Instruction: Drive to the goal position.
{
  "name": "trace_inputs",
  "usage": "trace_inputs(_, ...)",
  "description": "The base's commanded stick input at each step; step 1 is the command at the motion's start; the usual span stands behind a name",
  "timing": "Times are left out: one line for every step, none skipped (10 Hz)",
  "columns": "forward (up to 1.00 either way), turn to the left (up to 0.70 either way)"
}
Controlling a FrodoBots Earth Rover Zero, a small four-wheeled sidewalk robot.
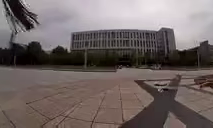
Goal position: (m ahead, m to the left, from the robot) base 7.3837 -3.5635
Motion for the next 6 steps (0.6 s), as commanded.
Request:
trace_inputs(0.70,0.00)
trace_inputs(0.70,0.00)
trace_inputs(0.70,0.00)
trace_inputs(0.70,0.00)
trace_inputs(0.70,0.00)
trace_inputs(0.70,0.00)
